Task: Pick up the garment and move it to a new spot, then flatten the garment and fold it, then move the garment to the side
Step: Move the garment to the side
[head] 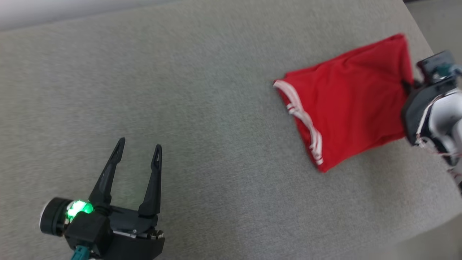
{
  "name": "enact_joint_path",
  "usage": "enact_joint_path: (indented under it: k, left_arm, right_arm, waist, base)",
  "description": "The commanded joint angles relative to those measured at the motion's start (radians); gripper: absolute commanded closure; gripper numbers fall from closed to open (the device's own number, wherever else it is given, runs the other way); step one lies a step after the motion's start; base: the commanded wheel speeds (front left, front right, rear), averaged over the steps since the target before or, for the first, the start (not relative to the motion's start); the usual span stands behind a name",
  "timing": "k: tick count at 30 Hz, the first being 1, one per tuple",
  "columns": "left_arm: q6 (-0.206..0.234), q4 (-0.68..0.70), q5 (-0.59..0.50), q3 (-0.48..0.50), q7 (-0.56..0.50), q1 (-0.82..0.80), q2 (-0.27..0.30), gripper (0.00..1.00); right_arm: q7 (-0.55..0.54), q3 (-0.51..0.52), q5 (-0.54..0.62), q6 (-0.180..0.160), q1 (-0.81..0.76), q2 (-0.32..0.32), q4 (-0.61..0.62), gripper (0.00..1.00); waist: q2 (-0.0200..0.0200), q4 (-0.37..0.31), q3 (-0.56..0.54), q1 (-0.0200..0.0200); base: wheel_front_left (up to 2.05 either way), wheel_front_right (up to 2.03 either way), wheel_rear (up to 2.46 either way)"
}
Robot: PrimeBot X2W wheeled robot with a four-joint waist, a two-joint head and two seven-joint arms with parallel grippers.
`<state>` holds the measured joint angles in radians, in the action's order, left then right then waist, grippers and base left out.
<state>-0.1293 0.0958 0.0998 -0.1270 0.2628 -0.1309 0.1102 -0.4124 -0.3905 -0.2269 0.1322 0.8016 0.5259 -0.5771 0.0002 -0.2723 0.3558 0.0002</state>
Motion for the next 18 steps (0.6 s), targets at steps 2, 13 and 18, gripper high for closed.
enact_joint_path:
  k: [2,13,18]
  left_arm:
    - [0.000,0.015,-0.007,-0.009,0.003,-0.026,0.022,0.00]
    - [-0.001,0.064,-0.021,-0.058,0.003,-0.072,0.064,0.00]
    - [-0.001,0.074,-0.025,-0.074,0.003,-0.088,0.071,0.00]
  right_arm:
    - [0.043,0.006,0.012,-0.003,0.045,0.021,-0.031,1.00]
    - [0.188,0.098,0.055,-0.003,0.132,0.042,-0.154,1.00]
    - [0.243,0.124,0.093,-0.003,0.148,0.035,-0.185,1.00]
  waist:
    - [-0.0002,-0.089,0.113,-0.0002]
    - [-0.0002,-0.119,0.207,-0.0002]
    - [-0.0002,-0.120,0.230,-0.0002]
  base:
    - [0.00,0.00,0.00]
    - [0.00,0.00,0.00]
    - [0.00,0.00,0.00]
